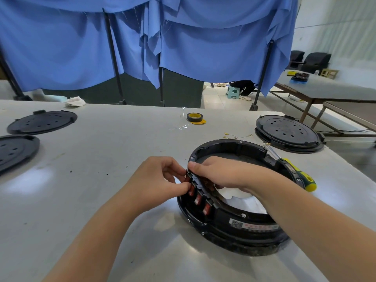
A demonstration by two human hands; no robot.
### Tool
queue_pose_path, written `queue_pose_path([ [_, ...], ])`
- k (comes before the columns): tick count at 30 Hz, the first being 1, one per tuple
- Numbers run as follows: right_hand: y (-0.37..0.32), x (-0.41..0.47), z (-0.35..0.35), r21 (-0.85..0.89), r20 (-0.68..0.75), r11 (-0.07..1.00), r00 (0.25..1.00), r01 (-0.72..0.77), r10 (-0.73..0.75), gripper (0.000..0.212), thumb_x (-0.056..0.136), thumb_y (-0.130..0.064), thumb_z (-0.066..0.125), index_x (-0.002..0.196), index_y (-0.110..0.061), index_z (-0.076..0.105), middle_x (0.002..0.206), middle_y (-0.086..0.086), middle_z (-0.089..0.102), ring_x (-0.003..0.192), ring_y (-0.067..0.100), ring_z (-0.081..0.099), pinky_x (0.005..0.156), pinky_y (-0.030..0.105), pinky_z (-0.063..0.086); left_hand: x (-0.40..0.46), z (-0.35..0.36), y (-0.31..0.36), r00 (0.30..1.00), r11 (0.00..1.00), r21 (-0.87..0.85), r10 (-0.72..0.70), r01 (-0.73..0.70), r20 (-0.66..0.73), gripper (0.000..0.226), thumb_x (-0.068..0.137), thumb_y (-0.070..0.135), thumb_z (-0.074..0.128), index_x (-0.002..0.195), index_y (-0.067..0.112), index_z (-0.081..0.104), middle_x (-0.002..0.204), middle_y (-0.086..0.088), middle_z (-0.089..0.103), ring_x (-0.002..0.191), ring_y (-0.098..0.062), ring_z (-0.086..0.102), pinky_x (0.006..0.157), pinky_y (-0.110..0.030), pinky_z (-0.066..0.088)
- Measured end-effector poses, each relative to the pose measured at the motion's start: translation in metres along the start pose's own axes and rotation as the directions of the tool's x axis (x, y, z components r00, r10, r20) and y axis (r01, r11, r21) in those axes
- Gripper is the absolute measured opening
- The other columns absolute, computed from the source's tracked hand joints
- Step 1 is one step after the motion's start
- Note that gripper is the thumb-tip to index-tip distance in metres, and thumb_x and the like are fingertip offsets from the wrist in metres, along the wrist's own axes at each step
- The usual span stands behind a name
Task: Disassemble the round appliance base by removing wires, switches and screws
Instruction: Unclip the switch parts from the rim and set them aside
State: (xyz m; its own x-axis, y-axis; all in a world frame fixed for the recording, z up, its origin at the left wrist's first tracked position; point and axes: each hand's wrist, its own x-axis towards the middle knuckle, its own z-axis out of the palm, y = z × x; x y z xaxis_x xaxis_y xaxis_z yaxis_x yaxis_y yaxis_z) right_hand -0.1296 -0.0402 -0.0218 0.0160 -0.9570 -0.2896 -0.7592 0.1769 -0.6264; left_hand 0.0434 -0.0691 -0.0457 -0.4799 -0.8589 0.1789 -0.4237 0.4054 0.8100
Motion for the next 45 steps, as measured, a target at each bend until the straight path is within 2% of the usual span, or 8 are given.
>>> queue_pose_path([
  [5, 0.001, -0.001, -0.001, 0.039, -0.016, 0.999, 1.000, -0.015, 0.016, 0.051, 0.095, -0.057, 0.035, 0.075, -0.014, 0.054, 0.064, 0.004, 0.052, 0.049, 0.013, 0.042, 0.054, 0.025, 0.036, -0.002, 0.003, 0.002, 0.999, 0.996, 0.071, 0.047, -0.045, -0.021, 0.015, 0.064, 0.023, 0.077, 0.073, 0.027, 0.066, 0.073, 0.021, 0.070, 0.060, -0.007, 0.063, 0.052, -0.006, 0.041],
  [8, 0.003, -0.003, -0.003, 0.306, 0.046, 0.948, 0.996, -0.093, 0.083, 0.038, 0.098, -0.036, 0.039, 0.076, -0.012, 0.058, 0.060, 0.002, 0.057, 0.048, 0.013, 0.051, 0.047, 0.022, 0.042, -0.003, 0.004, 0.002, 0.997, 0.994, 0.087, 0.070, -0.067, -0.030, 0.015, 0.064, 0.023, 0.076, 0.073, 0.027, 0.064, 0.072, 0.023, 0.069, 0.057, -0.005, 0.062, 0.050, -0.006, 0.040],
  [10, 0.005, -0.004, -0.003, 0.341, 0.083, 0.934, 0.993, -0.104, 0.080, 0.029, 0.094, -0.017, 0.042, 0.071, -0.011, 0.059, 0.050, -0.003, 0.058, 0.041, 0.008, 0.051, 0.041, 0.017, 0.040, -0.004, 0.005, 0.002, 0.996, 0.992, 0.094, 0.083, -0.079, -0.037, 0.015, 0.063, 0.024, 0.075, 0.072, 0.027, 0.063, 0.071, 0.022, 0.069, 0.057, -0.005, 0.062, 0.052, -0.008, 0.042],
  [22, 0.005, 0.001, -0.005, 0.472, 0.071, 0.876, 0.995, -0.097, 0.072, 0.013, 0.084, -0.004, 0.055, 0.085, -0.006, 0.067, 0.065, 0.004, 0.060, 0.050, 0.010, 0.056, 0.049, 0.020, 0.048, -0.003, 0.007, 0.000, 0.996, 0.990, 0.112, 0.087, -0.084, -0.029, 0.016, 0.059, 0.029, 0.067, 0.073, 0.028, 0.059, 0.071, 0.016, 0.067, 0.058, -0.009, 0.061, 0.048, -0.011, 0.039],
  [27, 0.003, 0.000, -0.003, 0.494, 0.081, 0.863, 0.994, -0.109, 0.079, 0.023, 0.092, -0.022, 0.055, 0.095, -0.003, 0.066, 0.074, 0.008, 0.059, 0.060, 0.016, 0.055, 0.054, 0.023, 0.050, -0.005, 0.010, 0.001, 0.996, 0.987, 0.134, 0.088, -0.084, -0.026, 0.017, 0.058, 0.029, 0.060, 0.074, 0.028, 0.053, 0.068, 0.014, 0.063, 0.056, -0.007, 0.056, 0.048, -0.014, 0.038],
  [31, 0.007, 0.000, -0.002, 0.337, 0.052, 0.942, 0.999, -0.005, -0.013, 0.040, 0.092, -0.043, 0.054, 0.099, -0.005, 0.067, 0.082, 0.007, 0.063, 0.074, 0.018, 0.060, 0.071, 0.029, 0.052, -0.006, 0.007, -0.002, 0.997, 0.993, 0.093, 0.074, -0.074, 0.001, 0.019, 0.063, 0.022, 0.063, 0.077, 0.029, 0.054, 0.067, 0.011, 0.063, 0.055, -0.001, 0.053, 0.050, -0.014, 0.037],
  [40, 0.009, 0.002, -0.001, 0.350, 0.013, 0.937, 1.000, 0.008, -0.014, 0.033, 0.092, -0.042, 0.056, 0.077, -0.015, 0.066, 0.071, 0.003, 0.062, 0.064, 0.017, 0.059, 0.056, 0.022, 0.050, -0.004, -0.014, -0.001, 0.996, 0.999, -0.045, 0.017, -0.013, 0.092, 0.016, 0.071, 0.004, 0.070, 0.068, 0.019, 0.069, 0.065, 0.004, 0.067, 0.042, 0.007, 0.048, 0.046, -0.008, 0.037],
  [45, 0.010, 0.003, -0.001, 0.290, 0.010, 0.957, 1.000, 0.000, -0.003, 0.041, 0.088, -0.048, 0.057, 0.092, -0.009, 0.069, 0.081, 0.006, 0.064, 0.071, 0.018, 0.061, 0.072, 0.032, 0.052, 0.003, -0.022, -0.010, 0.998, 0.977, -0.208, -0.055, 0.056, 0.014, 0.024, 0.077, -0.003, 0.066, 0.076, 0.021, 0.072, 0.071, 0.001, 0.072, 0.059, -0.001, 0.062, 0.054, -0.008, 0.044],
])
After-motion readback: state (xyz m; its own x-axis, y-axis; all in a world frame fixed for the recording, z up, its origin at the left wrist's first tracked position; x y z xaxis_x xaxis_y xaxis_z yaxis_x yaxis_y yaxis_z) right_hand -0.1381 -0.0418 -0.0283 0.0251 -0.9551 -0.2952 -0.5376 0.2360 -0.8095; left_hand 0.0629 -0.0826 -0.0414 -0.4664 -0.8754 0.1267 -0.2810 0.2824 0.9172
